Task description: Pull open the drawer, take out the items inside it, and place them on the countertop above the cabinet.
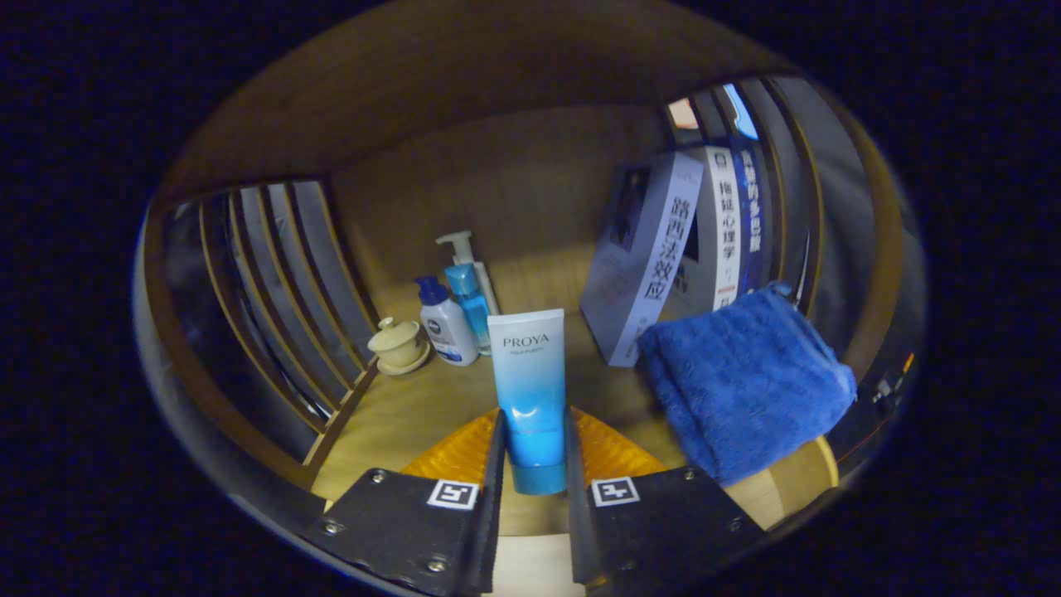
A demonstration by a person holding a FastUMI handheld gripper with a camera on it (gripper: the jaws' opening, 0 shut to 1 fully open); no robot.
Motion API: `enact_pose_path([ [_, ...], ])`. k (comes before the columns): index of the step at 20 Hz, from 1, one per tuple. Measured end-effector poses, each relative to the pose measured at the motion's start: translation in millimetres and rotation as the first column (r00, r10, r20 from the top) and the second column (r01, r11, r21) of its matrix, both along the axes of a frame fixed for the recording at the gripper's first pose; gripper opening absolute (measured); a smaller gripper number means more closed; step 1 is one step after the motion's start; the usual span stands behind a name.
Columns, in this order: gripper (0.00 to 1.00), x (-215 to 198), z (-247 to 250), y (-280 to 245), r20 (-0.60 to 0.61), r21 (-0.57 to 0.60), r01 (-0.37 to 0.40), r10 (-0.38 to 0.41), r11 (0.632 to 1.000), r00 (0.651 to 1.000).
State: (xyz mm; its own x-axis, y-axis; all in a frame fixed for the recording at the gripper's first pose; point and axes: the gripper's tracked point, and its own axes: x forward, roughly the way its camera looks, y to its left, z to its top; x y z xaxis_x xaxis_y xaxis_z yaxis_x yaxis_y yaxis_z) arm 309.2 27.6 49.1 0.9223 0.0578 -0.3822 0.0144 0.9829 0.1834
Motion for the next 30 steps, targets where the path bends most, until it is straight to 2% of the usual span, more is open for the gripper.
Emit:
enact_pose_path([
  [7,0.37,15.5,-48.6,-4.4,-0.075,-0.003,0.023,-0.023,1.000,0.997],
  [9,0.39,5.6,-38.7,-1.8,-0.064,0.004,0.002,-0.002,1.000,0.998],
  [13,0.86,-6.6,-25.6,-4.5,-0.017,-0.002,0.005,-0.005,1.000,1.000],
  [14,0.93,-12.5,-24.5,-2.1,-0.012,-0.001,-0.006,0.006,1.000,1.000],
  [16,1.00,-31.3,-14.0,-7.0,0.020,-0.027,0.002,-0.001,1.000,1.000],
  [24,1.00,-152.2,16.8,-20.1,0.143,-0.048,0.014,-0.007,0.999,0.990],
  [30,0.99,-237.7,-5.6,-33.9,0.209,-0.048,0.068,-0.056,0.997,0.976],
])
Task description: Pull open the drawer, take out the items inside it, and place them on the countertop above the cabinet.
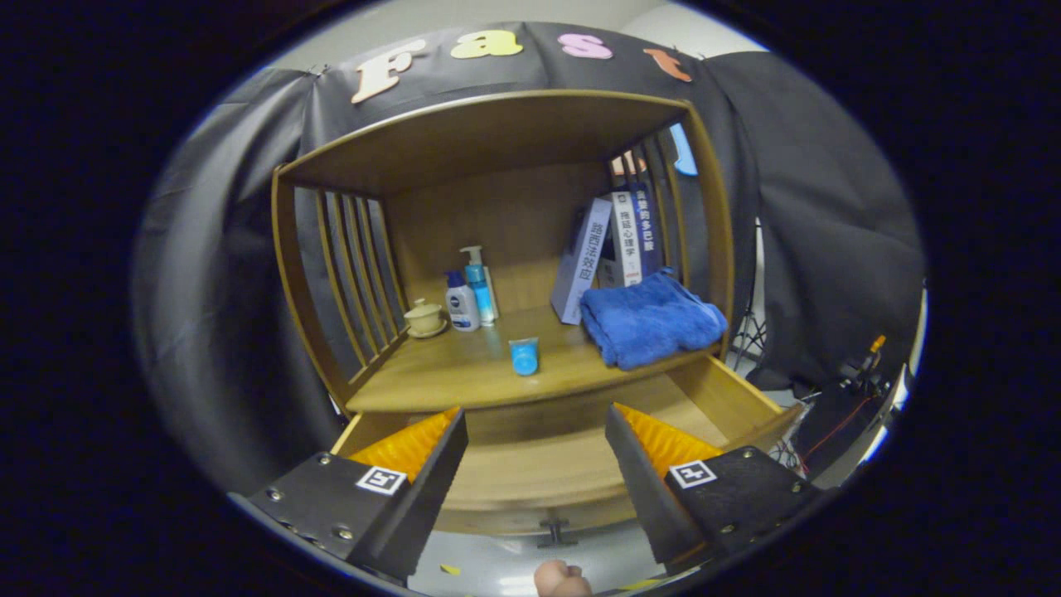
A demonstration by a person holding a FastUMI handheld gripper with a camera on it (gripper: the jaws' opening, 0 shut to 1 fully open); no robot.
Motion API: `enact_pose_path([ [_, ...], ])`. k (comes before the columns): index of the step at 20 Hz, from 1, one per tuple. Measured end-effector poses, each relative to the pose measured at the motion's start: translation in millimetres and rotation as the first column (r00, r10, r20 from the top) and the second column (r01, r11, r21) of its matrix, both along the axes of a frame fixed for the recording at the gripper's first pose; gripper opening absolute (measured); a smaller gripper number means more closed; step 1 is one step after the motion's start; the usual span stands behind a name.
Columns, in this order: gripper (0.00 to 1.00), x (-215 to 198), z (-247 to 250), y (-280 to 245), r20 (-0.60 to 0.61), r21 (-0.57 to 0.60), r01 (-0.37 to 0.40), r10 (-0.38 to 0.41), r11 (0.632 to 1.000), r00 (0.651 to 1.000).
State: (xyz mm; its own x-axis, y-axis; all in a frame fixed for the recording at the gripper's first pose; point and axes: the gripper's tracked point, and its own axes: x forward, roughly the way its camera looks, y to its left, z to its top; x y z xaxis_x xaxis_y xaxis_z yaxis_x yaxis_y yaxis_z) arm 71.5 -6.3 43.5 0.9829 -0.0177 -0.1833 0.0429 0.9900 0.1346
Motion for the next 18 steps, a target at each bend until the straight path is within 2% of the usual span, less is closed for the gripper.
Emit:
enact_pose_path([
  [2,0.99,-19.1,-28.7,-1.6,0.004,-0.045,0.015,-0.015,0.999,1.000],
  [6,0.99,-46.1,-43.5,-13.6,0.061,-0.162,0.060,-0.050,0.985,0.997],
  [10,0.99,-61.9,-63.9,-5.8,0.092,-0.227,0.042,-0.022,0.973,0.996],
  [13,1.00,-69.8,-80.4,5.6,0.117,-0.291,0.008,0.028,0.957,0.993],
  [18,0.98,-72.3,-109.1,17.2,0.096,-0.275,-0.047,0.076,0.960,0.993],
])
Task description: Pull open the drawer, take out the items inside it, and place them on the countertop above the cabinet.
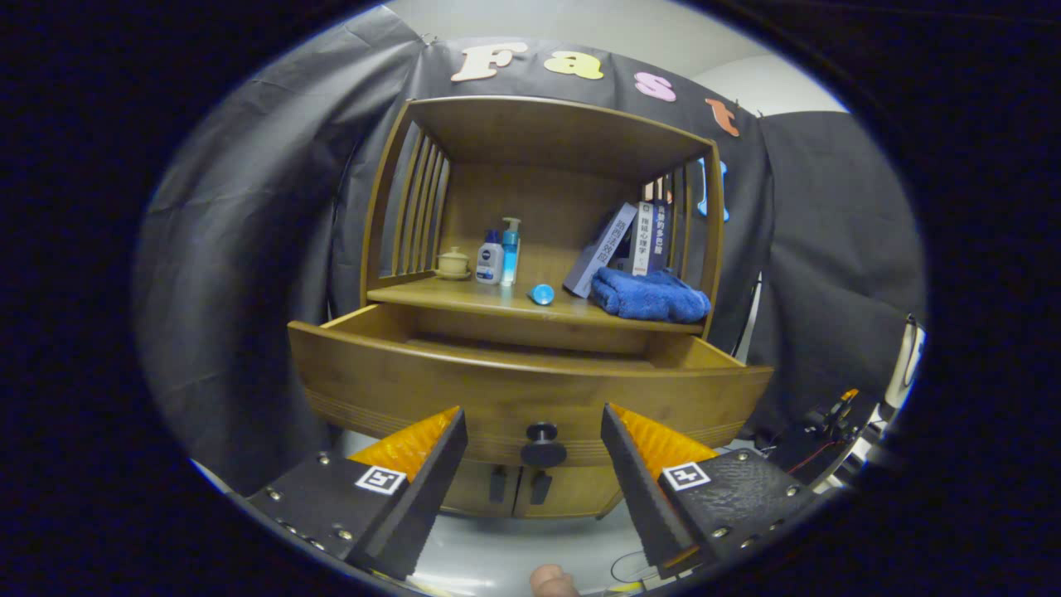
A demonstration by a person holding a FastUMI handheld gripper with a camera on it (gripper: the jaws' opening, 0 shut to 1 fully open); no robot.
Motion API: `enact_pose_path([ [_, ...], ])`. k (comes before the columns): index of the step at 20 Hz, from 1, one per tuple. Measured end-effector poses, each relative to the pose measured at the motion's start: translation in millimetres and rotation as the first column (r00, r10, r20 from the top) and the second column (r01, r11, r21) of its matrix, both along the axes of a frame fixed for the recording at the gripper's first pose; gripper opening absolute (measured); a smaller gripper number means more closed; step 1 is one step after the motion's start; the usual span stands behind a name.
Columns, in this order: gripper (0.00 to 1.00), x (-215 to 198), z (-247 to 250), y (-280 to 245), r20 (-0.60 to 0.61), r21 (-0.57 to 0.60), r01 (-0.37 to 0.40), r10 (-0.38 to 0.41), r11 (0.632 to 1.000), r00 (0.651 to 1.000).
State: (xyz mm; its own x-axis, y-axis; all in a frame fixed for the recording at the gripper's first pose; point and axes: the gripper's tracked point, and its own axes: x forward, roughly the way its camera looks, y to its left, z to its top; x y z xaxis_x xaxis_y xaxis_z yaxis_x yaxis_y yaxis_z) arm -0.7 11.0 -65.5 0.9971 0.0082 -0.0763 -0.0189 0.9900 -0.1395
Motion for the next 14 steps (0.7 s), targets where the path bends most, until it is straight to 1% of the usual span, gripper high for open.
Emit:
enact_pose_path([
  [5,0.97,11.8,-18.2,-2.5,-0.019,0.070,-0.011,0.012,0.998,1.000],
  [11,0.97,30.6,-45.7,-1.8,-0.069,0.099,-0.017,0.024,0.995,0.997],
  [14,0.97,45.7,-54.5,-4.4,-0.076,0.114,-0.008,0.017,0.993,0.997],
])
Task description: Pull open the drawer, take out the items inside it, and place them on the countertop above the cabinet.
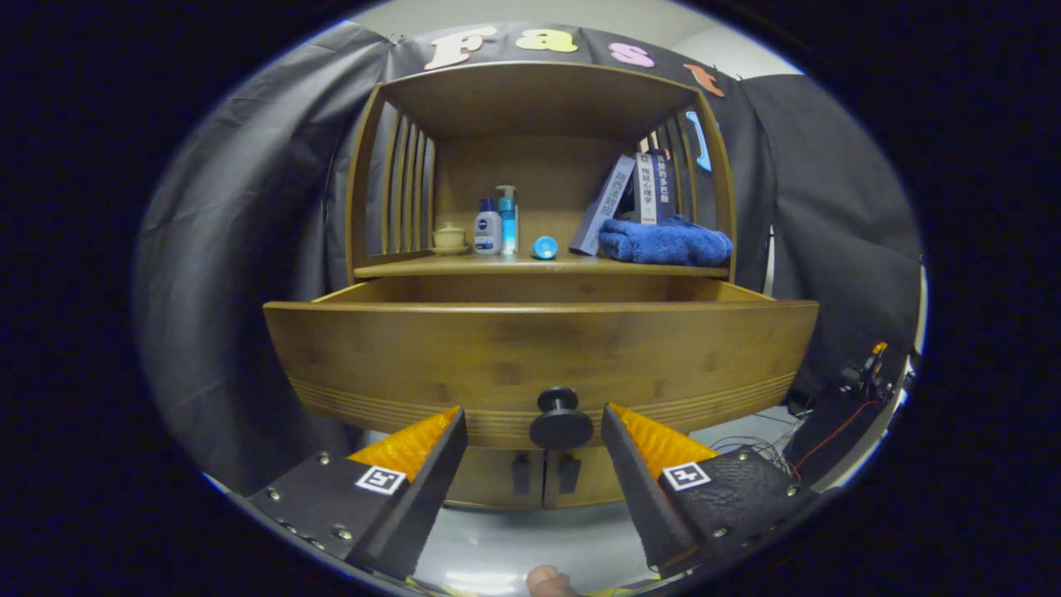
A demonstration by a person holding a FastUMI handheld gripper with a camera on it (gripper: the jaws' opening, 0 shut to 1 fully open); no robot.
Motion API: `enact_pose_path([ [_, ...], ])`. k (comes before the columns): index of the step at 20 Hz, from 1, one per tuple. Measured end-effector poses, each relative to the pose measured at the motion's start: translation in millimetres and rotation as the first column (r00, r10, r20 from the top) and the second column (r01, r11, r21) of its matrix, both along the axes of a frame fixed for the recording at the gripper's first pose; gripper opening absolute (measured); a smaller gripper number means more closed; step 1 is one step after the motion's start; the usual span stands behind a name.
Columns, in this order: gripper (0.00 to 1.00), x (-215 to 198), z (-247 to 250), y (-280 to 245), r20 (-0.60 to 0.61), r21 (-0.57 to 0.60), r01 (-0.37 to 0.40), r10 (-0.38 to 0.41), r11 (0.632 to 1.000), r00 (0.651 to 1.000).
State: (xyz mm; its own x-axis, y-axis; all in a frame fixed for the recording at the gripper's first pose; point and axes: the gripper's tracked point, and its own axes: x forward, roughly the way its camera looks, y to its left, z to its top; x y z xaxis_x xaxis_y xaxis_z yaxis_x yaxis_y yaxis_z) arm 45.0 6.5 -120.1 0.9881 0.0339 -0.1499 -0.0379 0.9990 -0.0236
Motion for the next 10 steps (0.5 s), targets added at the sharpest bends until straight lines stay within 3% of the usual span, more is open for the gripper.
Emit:
enact_pose_path([
  [4,0.97,27.0,-13.2,4.3,-0.033,0.016,0.002,-0.002,1.000,0.999],
  [8,0.97,32.8,1.4,8.7,0.081,-0.020,-0.001,0.002,1.000,0.997],
  [10,0.98,38.0,2.0,11.6,0.080,-0.010,-0.001,0.002,1.000,0.997],
])
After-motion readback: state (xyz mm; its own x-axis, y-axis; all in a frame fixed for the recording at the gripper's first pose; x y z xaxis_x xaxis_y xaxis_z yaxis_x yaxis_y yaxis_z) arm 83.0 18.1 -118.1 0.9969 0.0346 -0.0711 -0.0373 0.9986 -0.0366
